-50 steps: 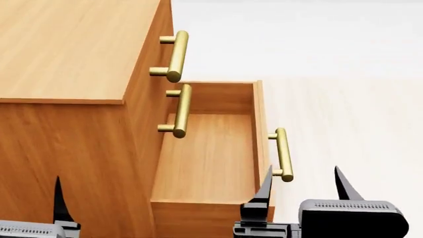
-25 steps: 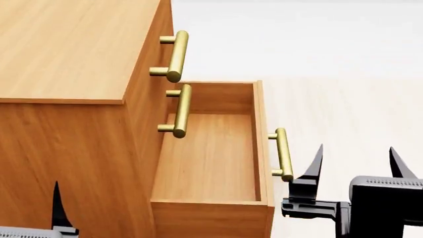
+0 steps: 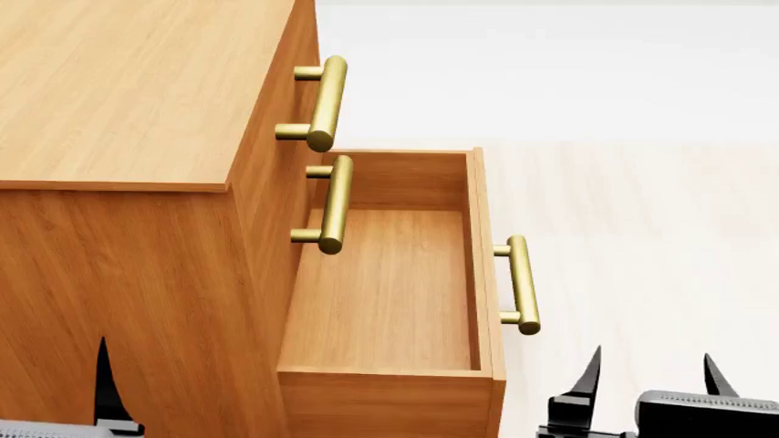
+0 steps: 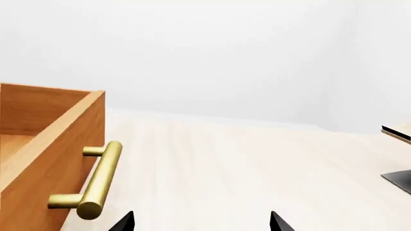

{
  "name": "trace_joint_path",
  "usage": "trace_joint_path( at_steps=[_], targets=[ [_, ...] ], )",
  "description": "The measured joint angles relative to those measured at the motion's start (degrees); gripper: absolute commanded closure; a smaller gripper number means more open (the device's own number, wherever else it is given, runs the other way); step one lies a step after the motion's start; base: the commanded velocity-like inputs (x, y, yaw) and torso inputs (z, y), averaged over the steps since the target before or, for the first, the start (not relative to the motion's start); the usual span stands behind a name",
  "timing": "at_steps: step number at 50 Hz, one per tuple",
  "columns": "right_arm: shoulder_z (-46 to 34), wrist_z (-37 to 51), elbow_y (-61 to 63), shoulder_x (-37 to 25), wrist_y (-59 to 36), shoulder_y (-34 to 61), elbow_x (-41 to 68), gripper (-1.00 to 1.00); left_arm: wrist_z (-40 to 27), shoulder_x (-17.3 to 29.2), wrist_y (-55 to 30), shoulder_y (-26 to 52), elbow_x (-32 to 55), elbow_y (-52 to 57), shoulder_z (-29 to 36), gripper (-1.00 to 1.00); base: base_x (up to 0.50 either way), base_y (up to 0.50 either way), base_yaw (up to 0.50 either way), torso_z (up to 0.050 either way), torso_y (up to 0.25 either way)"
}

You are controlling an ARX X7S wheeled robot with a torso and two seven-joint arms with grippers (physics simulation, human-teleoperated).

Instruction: Close the bottom drawer of the cabinet.

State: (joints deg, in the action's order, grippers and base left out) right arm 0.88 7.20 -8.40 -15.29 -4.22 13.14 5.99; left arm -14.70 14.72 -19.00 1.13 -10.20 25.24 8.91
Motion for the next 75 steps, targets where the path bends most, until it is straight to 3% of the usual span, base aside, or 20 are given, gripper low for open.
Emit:
trace_joint_path(
  at_steps=[23,75],
  targets=[
    [-4.4,-1.3,-12.3,2.2,6.8,2.8,-2.5,-1.0,-0.6,0.4,0.0,0.0,0.3,-0.2,0.5,-1.0,0.0,0.0,0.0,0.0,0.0],
    [-16.2,-3.0,-10.7,7.2,5.1,5.0,-7.3,-1.0,-1.7,1.2,-0.4,0.1,0.9,0.3,1.6,-1.0,0.0,0.0,0.0,0.0,0.0]
  ],
)
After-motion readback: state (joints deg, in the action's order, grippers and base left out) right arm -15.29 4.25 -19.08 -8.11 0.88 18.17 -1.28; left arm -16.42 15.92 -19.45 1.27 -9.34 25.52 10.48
